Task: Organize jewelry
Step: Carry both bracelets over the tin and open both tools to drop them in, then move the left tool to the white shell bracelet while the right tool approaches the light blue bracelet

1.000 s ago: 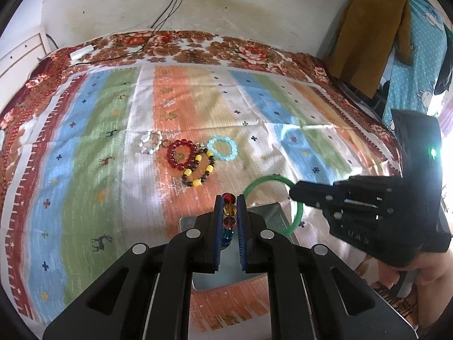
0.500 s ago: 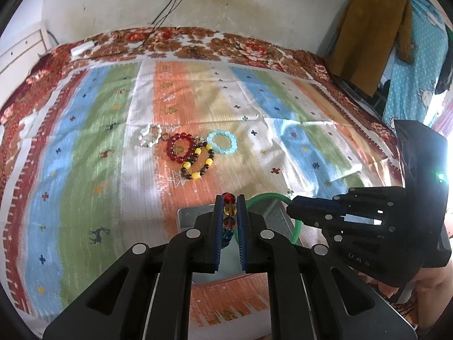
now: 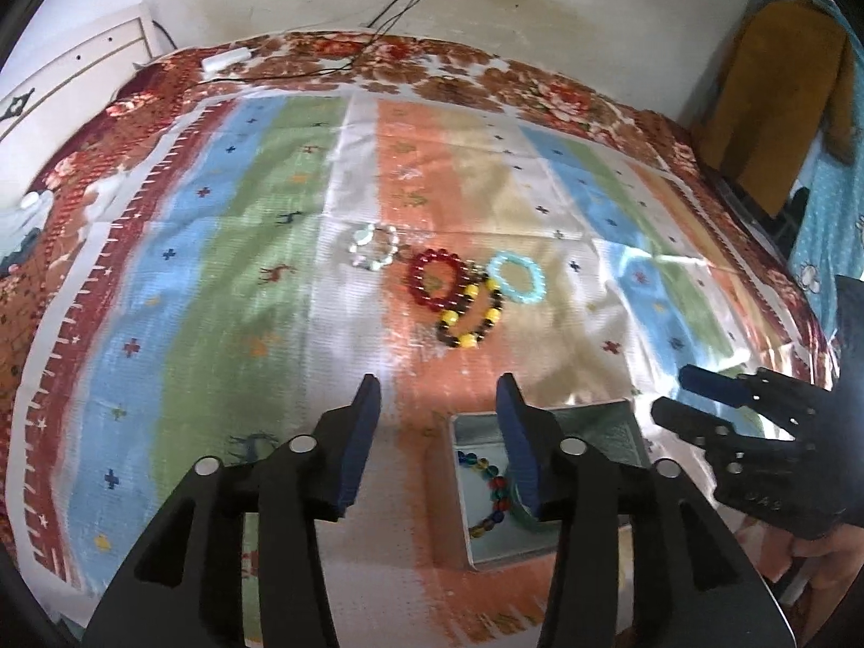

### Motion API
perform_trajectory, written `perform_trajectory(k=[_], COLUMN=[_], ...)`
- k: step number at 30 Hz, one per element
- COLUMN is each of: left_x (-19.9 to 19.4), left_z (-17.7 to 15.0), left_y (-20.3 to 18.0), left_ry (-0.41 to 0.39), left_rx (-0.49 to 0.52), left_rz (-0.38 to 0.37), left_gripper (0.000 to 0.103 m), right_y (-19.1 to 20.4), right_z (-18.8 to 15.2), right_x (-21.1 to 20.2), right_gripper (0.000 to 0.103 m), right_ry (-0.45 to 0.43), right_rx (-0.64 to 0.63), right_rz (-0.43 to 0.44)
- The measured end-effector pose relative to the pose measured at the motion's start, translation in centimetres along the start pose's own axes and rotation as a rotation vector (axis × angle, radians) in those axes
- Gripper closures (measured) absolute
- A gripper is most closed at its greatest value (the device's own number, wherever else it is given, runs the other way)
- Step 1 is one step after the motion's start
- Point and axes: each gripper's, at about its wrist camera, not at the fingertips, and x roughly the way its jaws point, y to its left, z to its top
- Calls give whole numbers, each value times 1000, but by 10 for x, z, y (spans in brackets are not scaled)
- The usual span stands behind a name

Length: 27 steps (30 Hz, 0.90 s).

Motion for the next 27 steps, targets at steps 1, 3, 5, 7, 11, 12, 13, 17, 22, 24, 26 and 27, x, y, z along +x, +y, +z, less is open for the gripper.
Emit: perform_trajectory(k=[1, 3, 5, 7, 11, 12, 13, 17, 22, 24, 26, 27], left_x=[2, 4, 6, 8, 14, 16, 17, 24, 31, 35, 39, 41], left_z=[2, 5, 8, 12, 19, 21, 22, 30, 39, 44, 49, 52], left_y=[2, 4, 5, 5, 2, 1, 1, 5, 8, 10, 14, 16], left_ry=[-1, -5, -10, -16, -19, -21, -21, -22, -20, -19, -9, -2], left_rx=[-2, 3, 13, 21, 62, 69, 72, 69, 74, 74, 59, 47], left_rz=[14, 30, 51, 64, 86, 94, 100, 127, 149, 155, 146, 141], left_gripper=[56, 55, 53, 52, 51, 50, 48, 44, 40, 37, 37, 36], right_y=[-1, -1, -2, -2, -4, -3, -4, -8, -17, -21, -25, -25], right_z=[1, 3, 6, 9, 15, 17, 19, 27, 36, 39, 43, 45], right_x=[1, 2, 5, 7, 9, 10, 11, 15, 22, 24, 26, 27], right_gripper=[53, 51, 50, 48, 43, 43, 43, 42, 42, 39, 35, 35], right_ry=[-1, -2, 0, -2, -13, -17, -20, -26, -27, -29, -35, -40], right_rx=[2, 4, 5, 5, 1, -4, -9, -4, 12, 31, 46, 47], right_rz=[0, -2, -5, -8, -23, -30, -36, -42, -52, -32, -7, -8])
